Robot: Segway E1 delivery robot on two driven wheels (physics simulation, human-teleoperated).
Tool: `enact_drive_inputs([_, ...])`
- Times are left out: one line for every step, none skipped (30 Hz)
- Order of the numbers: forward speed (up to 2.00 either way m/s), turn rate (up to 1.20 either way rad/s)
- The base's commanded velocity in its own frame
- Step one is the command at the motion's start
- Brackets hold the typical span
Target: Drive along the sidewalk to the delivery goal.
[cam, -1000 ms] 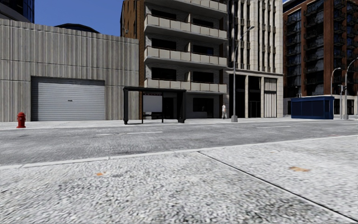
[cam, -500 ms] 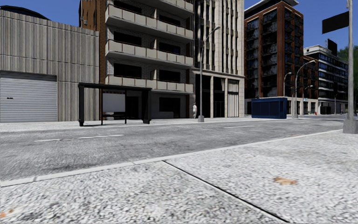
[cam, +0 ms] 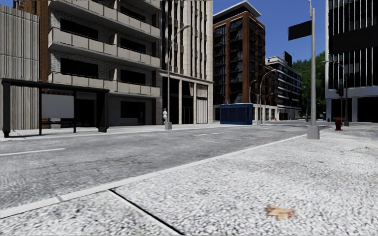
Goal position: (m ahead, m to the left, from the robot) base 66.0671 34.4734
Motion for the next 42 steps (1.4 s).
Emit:
enact_drive_inputs([1.37,-0.56])
enact_drive_inputs([1.37,-0.56])
enact_drive_inputs([1.37,-0.56])
enact_drive_inputs([1.37,-0.56])
enact_drive_inputs([1.37,-0.56])
enact_drive_inputs([1.37,-0.56])
enact_drive_inputs([1.37,-0.56])
enact_drive_inputs([1.37,-0.56])
enact_drive_inputs([1.37,-0.56])
enact_drive_inputs([1.37,-0.56])
enact_drive_inputs([1.37,-0.56])
enact_drive_inputs([1.37,-0.56])
enact_drive_inputs([1.37,-0.56])
enact_drive_inputs([1.37,-0.56])
enact_drive_inputs([1.37,-0.56])
enact_drive_inputs([1.39,-0.56])
enact_drive_inputs([1.42,-0.56])
enact_drive_inputs([1.42,-0.56])
enact_drive_inputs([1.43,-0.56])
enact_drive_inputs([1.46,-0.56])
enact_drive_inputs([1.54,-0.56])
enact_drive_inputs([1.63,-0.56])
enact_drive_inputs([1.69,-0.56])
enact_drive_inputs([1.69,-0.56])
enact_drive_inputs([1.75,-0.56])
enact_drive_inputs([1.79,-0.56])
enact_drive_inputs([1.80,-0.56])
enact_drive_inputs([1.82,-0.56])
enact_drive_inputs([1.83,-0.56])
enact_drive_inputs([1.85,-0.56])
enact_drive_inputs([1.87,-0.56])
enact_drive_inputs([1.87,-0.56])
enact_drive_inputs([1.88,-0.56])
enact_drive_inputs([1.92,-0.56])
enact_drive_inputs([1.94,-0.56])
enact_drive_inputs([1.97,-0.56])
enact_drive_inputs([2.00,-0.56])
enact_drive_inputs([2.00,-0.56])
enact_drive_inputs([2.00,-0.56])
enact_drive_inputs([2.00,-0.56])
enact_drive_inputs([2.00,-0.56])
enact_drive_inputs([2.00,-0.56])
